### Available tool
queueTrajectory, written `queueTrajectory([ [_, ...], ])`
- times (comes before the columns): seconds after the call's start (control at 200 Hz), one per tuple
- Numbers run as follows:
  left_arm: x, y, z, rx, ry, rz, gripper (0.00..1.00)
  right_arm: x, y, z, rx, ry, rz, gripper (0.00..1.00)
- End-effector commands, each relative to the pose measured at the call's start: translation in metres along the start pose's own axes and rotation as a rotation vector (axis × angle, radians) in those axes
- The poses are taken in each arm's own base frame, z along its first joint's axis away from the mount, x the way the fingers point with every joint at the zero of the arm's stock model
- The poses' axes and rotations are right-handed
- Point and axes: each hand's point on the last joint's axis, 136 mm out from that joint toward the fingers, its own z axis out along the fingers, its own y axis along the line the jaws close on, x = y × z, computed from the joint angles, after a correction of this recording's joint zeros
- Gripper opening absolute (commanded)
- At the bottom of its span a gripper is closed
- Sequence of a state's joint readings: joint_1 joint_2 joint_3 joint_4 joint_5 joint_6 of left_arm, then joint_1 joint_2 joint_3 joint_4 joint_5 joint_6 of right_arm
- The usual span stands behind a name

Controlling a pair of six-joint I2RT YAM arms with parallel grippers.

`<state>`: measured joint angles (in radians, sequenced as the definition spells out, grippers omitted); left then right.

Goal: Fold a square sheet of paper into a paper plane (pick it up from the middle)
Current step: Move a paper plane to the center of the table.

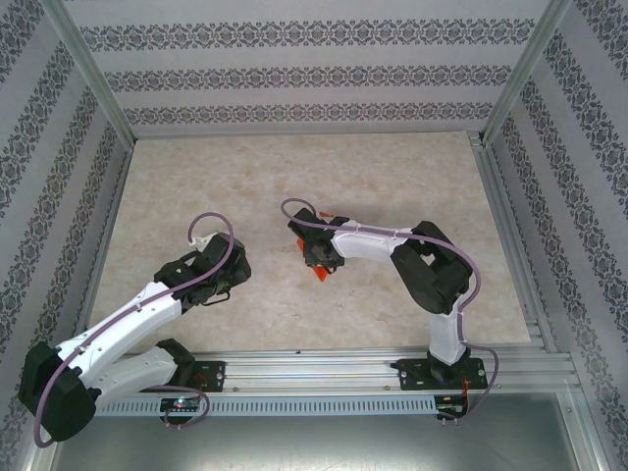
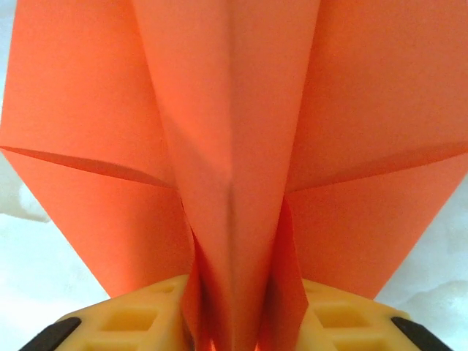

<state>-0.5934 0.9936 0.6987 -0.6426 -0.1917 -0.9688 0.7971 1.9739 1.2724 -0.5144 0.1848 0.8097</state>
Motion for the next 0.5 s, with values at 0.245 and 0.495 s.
queueTrajectory([
  [0.245,-0.012,0.012,0.000,-0.055,-0.061,0.071,0.59,-0.013,-0.002,-0.029,0.015,-0.020,-0.058,0.51],
  [0.495,-0.035,0.020,-0.011,-0.105,-0.180,0.125,0.70,-0.039,0.000,-0.106,-0.111,-0.168,-0.048,0.70],
])
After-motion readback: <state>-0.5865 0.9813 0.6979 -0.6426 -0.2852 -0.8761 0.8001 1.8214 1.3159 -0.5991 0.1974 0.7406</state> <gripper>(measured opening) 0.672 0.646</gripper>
